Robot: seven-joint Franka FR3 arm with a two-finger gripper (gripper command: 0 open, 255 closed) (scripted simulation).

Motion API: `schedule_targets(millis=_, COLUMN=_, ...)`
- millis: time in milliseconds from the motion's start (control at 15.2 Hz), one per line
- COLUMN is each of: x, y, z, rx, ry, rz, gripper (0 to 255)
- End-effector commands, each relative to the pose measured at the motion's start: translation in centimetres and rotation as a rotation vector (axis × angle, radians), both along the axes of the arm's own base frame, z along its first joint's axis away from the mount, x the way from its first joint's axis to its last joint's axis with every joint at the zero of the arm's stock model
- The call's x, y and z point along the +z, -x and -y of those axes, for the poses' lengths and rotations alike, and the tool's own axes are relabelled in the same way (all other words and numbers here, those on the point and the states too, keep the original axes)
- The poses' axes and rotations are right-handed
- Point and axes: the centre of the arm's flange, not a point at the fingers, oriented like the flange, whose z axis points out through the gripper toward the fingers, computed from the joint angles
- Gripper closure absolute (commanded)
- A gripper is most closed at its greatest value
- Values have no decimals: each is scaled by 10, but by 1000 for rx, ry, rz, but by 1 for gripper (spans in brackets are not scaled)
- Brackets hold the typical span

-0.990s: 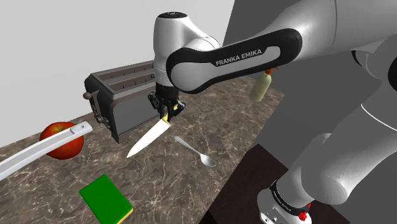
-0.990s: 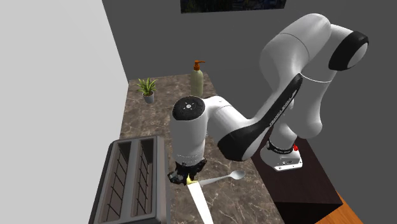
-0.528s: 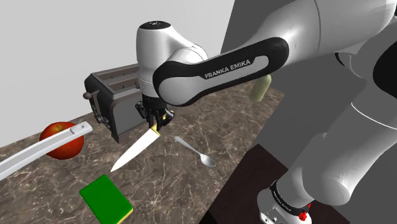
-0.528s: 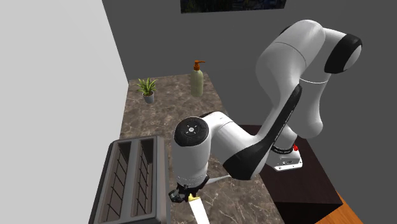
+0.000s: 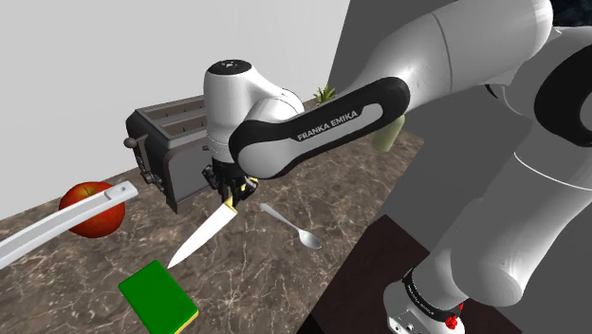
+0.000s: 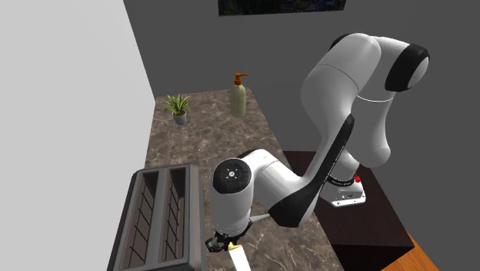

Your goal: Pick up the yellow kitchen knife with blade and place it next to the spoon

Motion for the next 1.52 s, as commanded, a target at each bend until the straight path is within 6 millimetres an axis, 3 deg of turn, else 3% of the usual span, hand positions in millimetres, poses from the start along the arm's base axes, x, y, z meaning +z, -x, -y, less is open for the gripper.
schedule_targets(millis=0, x=-10, y=1, z=1, rx=0, ry=0, rz=0, gripper=255)
schedule_targets(millis=528, x=-11, y=1, z=1, rx=0, ry=0, rz=0, gripper=255)
schedule_targets(millis=594, x=-11, y=1, z=1, rx=0, ry=0, rz=0, gripper=0)
schedule_targets(millis=924, x=-11, y=1, z=1, rx=0, ry=0, rz=0, gripper=0)
schedule_targets(millis=1188, x=39, y=3, z=-1, rx=0, ry=0, rz=0, gripper=0)
schedule_targets(millis=1452, x=39, y=3, z=-1, rx=0, ry=0, rz=0, gripper=0)
